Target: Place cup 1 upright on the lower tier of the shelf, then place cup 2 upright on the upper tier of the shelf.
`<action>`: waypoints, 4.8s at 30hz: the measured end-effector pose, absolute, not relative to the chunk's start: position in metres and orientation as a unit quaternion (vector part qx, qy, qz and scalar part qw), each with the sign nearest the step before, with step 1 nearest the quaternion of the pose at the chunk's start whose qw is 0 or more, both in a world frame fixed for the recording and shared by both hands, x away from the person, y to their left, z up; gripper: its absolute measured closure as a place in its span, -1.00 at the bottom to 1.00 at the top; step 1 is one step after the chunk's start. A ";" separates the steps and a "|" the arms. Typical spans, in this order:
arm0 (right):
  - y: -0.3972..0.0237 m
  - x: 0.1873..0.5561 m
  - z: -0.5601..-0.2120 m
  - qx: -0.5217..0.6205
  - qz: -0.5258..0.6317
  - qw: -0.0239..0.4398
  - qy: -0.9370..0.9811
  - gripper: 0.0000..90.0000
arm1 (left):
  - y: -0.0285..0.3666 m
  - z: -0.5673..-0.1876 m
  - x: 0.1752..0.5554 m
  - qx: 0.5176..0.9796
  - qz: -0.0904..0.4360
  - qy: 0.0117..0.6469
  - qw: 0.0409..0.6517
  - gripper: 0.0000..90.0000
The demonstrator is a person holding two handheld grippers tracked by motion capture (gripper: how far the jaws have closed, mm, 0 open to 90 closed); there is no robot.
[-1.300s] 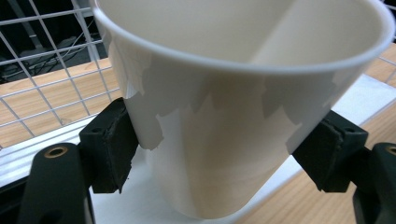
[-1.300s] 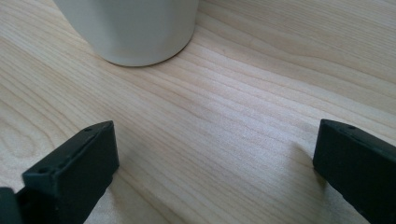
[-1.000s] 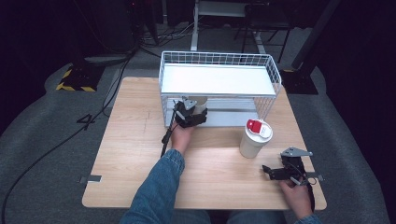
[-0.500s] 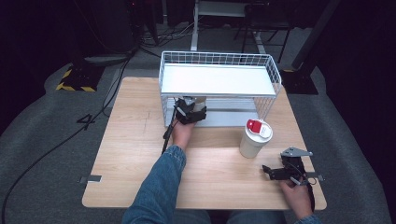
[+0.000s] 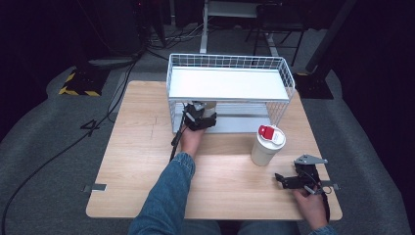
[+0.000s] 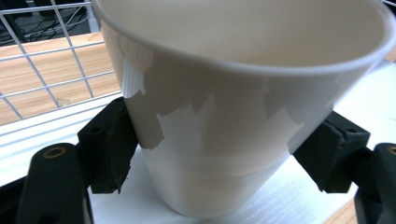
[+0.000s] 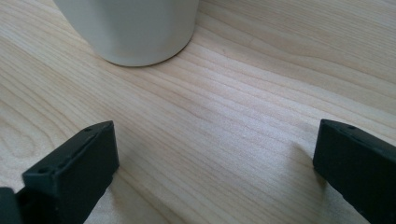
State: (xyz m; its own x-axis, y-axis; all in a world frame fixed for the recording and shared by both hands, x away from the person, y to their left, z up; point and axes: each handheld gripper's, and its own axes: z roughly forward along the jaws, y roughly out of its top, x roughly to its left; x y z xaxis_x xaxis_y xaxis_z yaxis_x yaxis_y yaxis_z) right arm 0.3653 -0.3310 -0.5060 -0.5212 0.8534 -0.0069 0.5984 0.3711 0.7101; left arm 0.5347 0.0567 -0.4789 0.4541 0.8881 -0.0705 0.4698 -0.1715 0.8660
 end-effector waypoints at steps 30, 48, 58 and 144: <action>-0.331 0.366 -0.506 0.449 0.334 0.191 0.806 -0.99 | 0.069 -0.465 0.501 0.711 0.219 0.490 0.454 -0.94; -0.331 0.366 -0.506 0.449 0.334 0.191 0.806 -0.99 | 0.084 -0.436 0.448 0.720 0.216 0.449 0.483 -0.91; -0.331 0.366 -0.506 0.449 0.334 0.190 0.806 -0.99 | 0.096 -0.422 0.405 0.750 0.205 0.413 0.474 -0.89; -0.321 0.362 -0.480 0.398 0.409 0.194 0.798 -0.95 | 0.179 -0.506 0.338 0.797 0.174 0.482 0.319 -0.88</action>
State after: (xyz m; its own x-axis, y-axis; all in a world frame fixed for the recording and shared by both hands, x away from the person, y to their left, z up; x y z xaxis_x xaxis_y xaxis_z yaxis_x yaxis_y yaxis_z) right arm 0.3624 -0.3212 -0.4798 -0.6090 0.7930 0.0165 0.4763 0.3489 0.8071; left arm 0.3383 0.1791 -0.5055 0.4748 0.8796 -0.0299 0.6579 -0.3322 0.6758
